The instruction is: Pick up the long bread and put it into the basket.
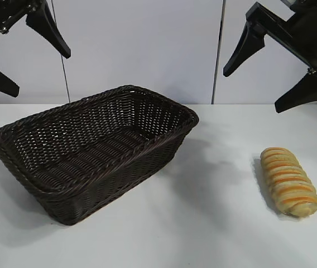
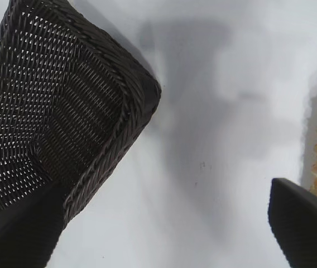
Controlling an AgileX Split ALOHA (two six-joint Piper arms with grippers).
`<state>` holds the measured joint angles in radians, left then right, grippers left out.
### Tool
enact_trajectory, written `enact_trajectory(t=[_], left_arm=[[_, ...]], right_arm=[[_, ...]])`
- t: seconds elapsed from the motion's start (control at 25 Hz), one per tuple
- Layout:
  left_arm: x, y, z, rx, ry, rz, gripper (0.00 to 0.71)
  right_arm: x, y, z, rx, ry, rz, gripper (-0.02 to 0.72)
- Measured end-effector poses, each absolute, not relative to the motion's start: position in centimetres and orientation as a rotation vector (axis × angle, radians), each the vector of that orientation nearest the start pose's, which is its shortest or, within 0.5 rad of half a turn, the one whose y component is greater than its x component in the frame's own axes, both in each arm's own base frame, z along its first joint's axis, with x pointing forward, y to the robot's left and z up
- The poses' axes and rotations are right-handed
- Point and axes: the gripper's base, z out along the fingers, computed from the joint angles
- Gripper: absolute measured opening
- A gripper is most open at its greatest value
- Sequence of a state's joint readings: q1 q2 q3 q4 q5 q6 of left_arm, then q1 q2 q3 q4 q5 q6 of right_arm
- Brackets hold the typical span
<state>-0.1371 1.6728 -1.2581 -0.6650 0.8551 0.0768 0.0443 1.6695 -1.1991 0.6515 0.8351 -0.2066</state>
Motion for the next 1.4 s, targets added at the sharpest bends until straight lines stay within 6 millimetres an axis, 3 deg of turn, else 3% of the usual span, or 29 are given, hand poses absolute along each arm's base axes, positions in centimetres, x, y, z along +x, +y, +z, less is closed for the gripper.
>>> enact_trajectory(t=[1.12,1.4], left_arm=[[34.3,-9.0,27.1,-0.184,2.647,-0.811,0.694],[33.4,-8.6,28.3,-0.191,2.677,-0.776,0.694]], right_arm=[[34.1,5.6,25.4,0.145,2.667,0.725,0.694],[34.1,5.6,25.4,0.142,2.673,0.729,0.694]])
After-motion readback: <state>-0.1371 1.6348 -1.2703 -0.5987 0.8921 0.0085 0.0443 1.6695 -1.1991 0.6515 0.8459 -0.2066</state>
